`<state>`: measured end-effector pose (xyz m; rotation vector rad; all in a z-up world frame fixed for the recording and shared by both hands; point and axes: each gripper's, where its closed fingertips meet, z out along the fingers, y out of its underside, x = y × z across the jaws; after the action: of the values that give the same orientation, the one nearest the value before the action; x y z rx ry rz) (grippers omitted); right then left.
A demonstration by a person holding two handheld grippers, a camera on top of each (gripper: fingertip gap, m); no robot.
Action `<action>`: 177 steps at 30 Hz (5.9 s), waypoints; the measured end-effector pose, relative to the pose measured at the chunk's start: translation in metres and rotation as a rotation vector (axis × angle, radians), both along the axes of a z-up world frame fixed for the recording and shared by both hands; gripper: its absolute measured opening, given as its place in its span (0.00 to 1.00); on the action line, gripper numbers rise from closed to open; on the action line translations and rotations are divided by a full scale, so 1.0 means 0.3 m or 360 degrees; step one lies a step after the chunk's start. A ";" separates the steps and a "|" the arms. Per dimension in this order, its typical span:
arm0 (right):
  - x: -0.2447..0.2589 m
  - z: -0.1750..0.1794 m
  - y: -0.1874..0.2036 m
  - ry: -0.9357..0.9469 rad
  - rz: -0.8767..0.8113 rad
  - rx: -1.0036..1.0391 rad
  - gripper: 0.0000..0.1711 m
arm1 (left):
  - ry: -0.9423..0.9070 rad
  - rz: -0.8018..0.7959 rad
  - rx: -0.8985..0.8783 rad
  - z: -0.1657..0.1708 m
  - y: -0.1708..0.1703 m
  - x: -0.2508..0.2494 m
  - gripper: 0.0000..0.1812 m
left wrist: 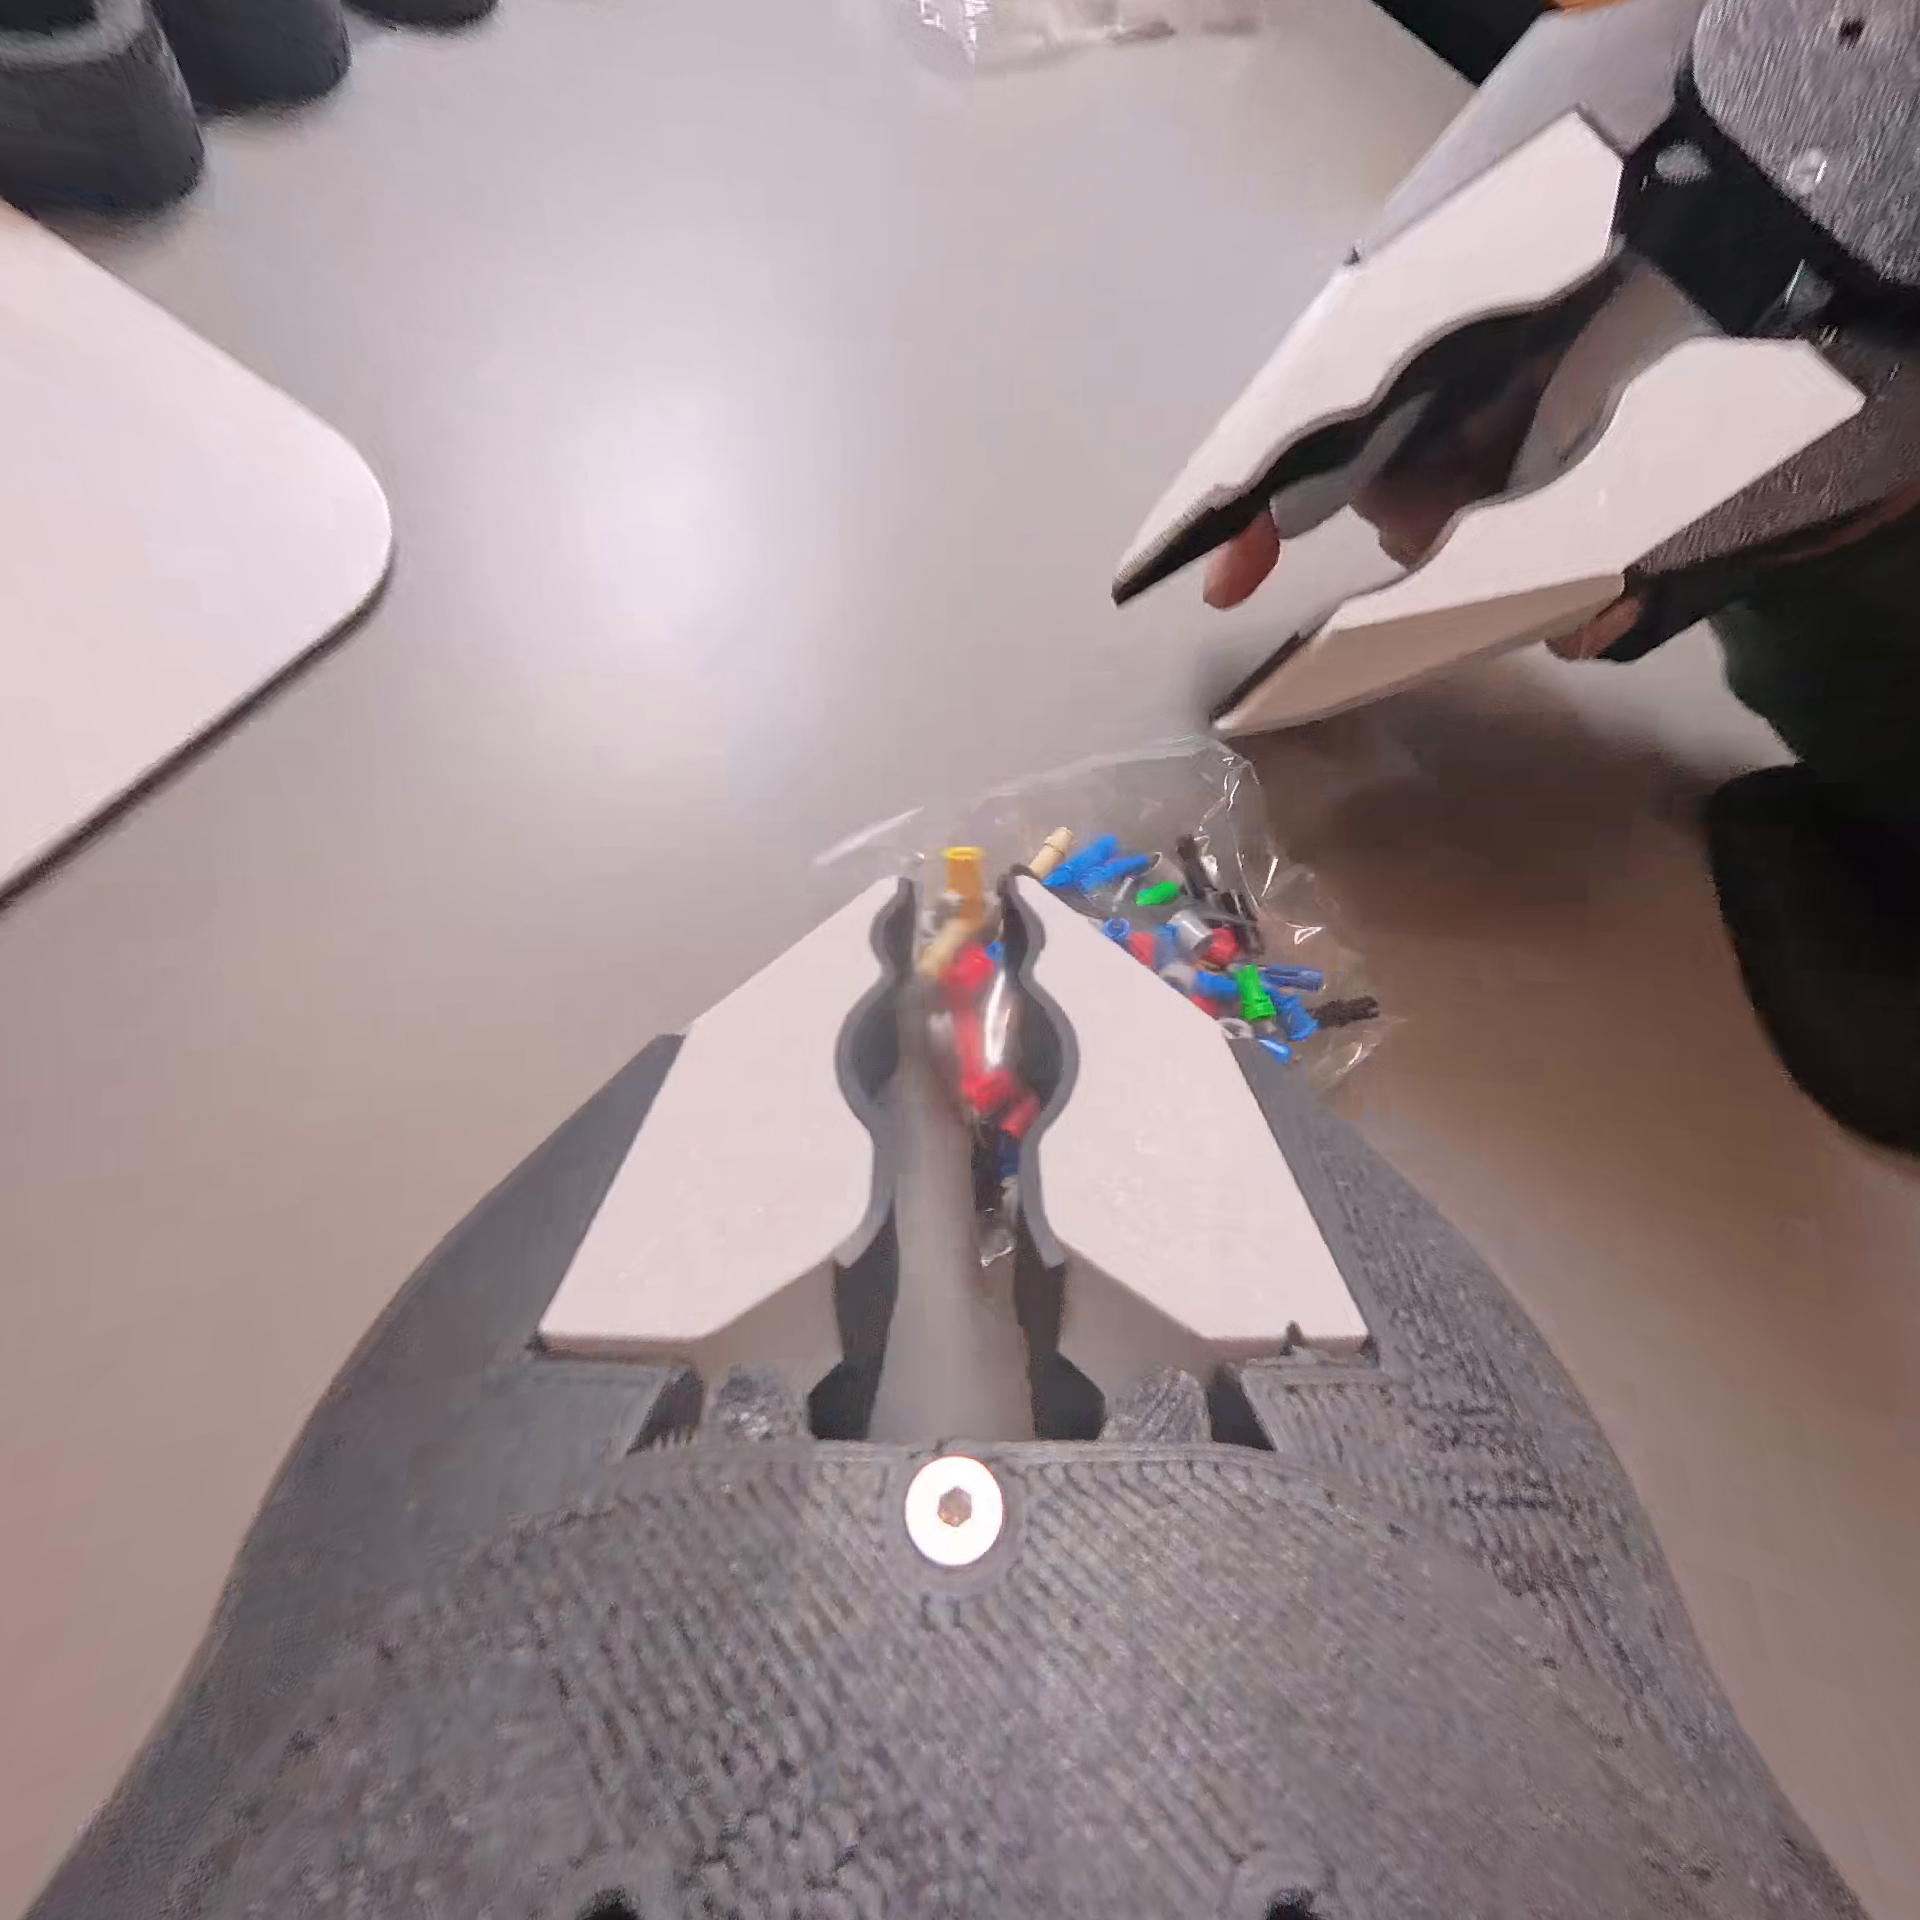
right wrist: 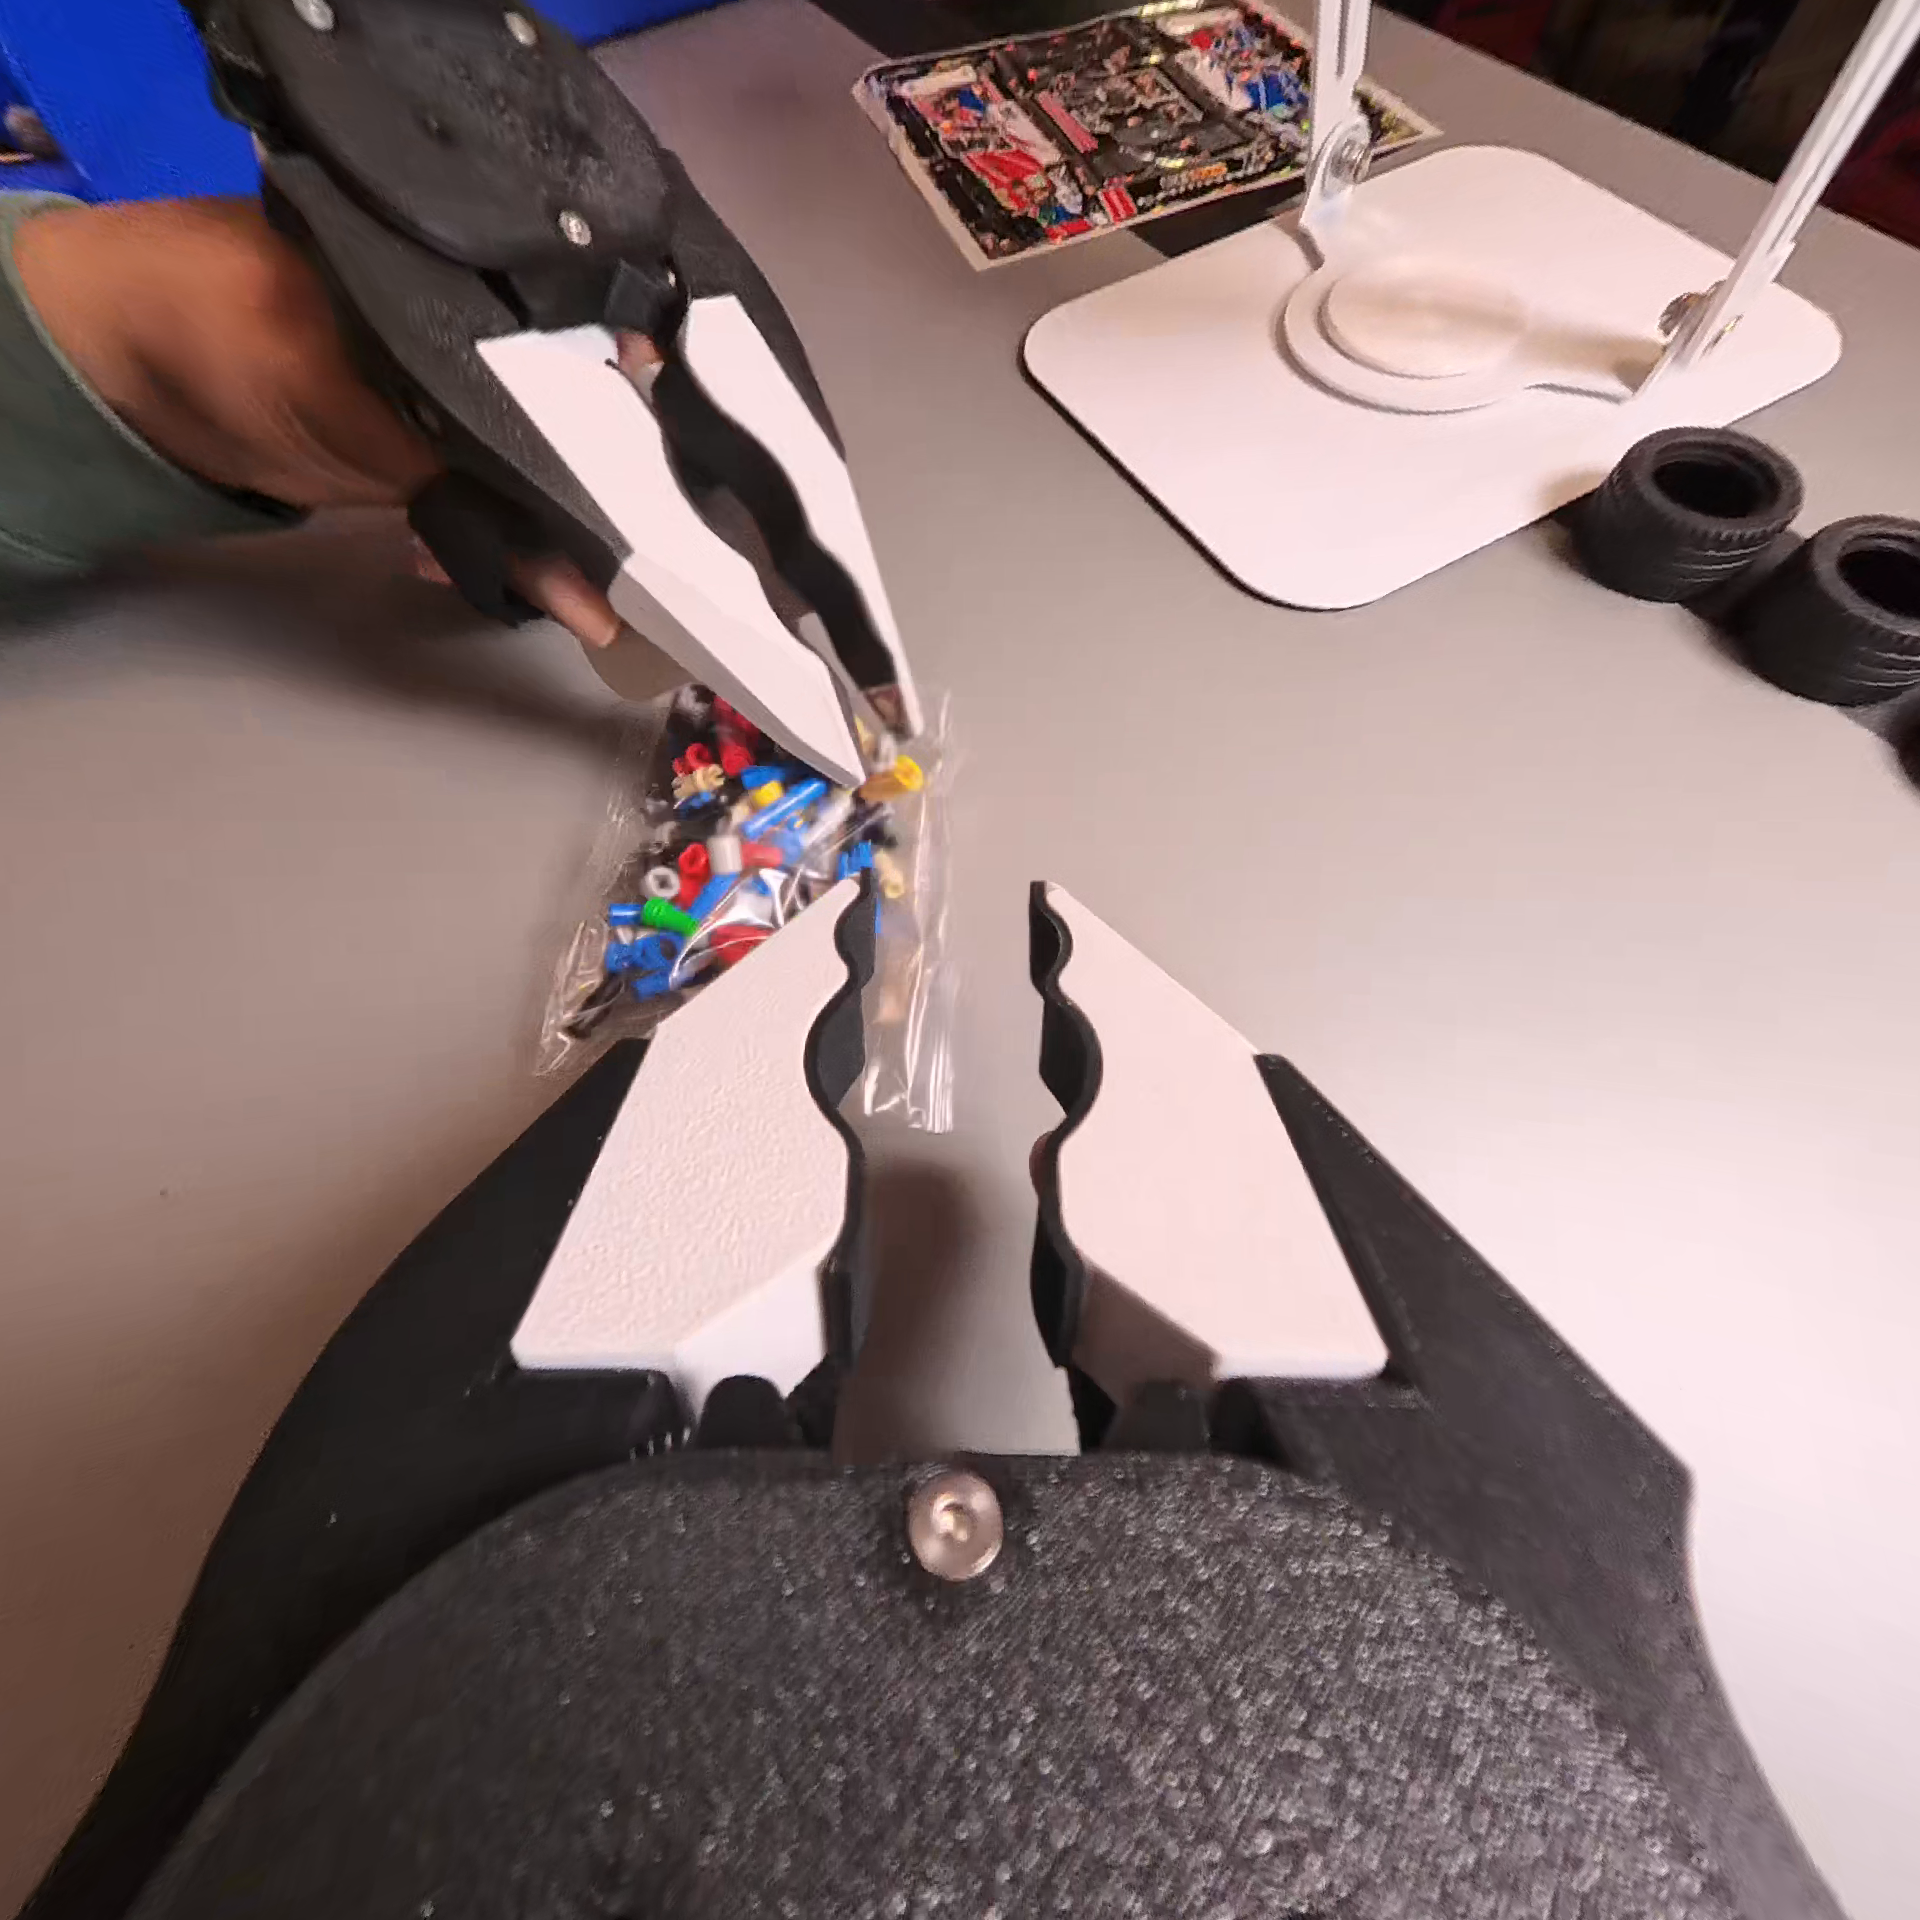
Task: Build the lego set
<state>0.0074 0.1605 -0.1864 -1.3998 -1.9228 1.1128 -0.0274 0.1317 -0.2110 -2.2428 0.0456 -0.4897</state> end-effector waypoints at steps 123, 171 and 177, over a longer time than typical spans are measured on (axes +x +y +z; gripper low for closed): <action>-0.032 0.122 -0.382 0.0129 0.0809 -0.0640 0.00 | -0.0534 -0.0708 0.0183 0.172 -0.285 0.122 0.00; -0.081 0.043 -0.364 0.0566 0.0777 0.0574 0.00 | -0.1058 -0.0451 -0.0041 0.113 -0.245 0.050 0.00; -0.074 0.031 -0.366 0.0573 0.0786 0.0832 0.00 | -0.1048 -0.0434 -0.0050 0.105 -0.242 0.048 0.00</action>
<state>-0.0148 0.0507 -0.1769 -0.4250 -2.1208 0.8854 -0.0130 0.0590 -0.1795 -2.0093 0.0018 -1.3580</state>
